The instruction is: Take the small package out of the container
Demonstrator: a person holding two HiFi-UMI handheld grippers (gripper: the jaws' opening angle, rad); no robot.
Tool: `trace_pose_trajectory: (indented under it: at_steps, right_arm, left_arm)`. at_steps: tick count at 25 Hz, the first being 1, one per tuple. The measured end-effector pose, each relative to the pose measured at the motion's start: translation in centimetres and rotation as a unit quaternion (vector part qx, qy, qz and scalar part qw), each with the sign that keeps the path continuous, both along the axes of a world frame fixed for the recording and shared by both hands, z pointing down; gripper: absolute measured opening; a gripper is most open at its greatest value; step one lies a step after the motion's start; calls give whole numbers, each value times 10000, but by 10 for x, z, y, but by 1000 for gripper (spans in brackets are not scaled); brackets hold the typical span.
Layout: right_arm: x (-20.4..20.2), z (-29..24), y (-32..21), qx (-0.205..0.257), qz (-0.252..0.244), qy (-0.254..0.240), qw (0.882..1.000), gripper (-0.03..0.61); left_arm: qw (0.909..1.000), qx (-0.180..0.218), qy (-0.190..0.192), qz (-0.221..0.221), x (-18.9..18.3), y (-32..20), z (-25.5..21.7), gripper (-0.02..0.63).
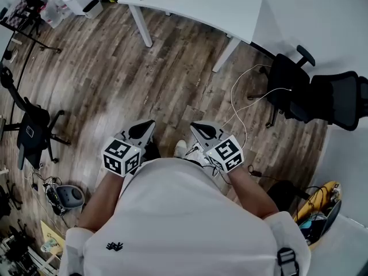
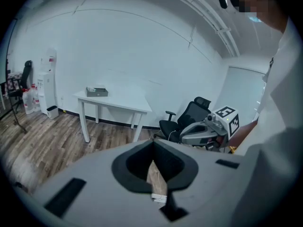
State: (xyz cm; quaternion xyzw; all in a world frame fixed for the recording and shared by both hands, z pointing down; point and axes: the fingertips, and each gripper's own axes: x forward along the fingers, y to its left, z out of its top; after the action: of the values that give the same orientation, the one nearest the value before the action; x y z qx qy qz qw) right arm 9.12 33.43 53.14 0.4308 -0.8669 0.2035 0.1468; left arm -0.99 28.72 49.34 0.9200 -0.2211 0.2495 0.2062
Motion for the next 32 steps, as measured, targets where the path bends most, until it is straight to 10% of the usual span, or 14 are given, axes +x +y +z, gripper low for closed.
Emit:
trace_pose_trajectory:
  at_steps: [20, 32]
  right_arm:
    - [-28, -19, -198, -39, 612, 338, 9975, 60]
    - [-80, -28, -311, -57, 249, 481, 9985, 54]
  left_arm:
    - [9965, 283, 412, 676, -15, -196, -13, 6]
    - [9974, 128, 710, 82, -89, -292, -12, 6]
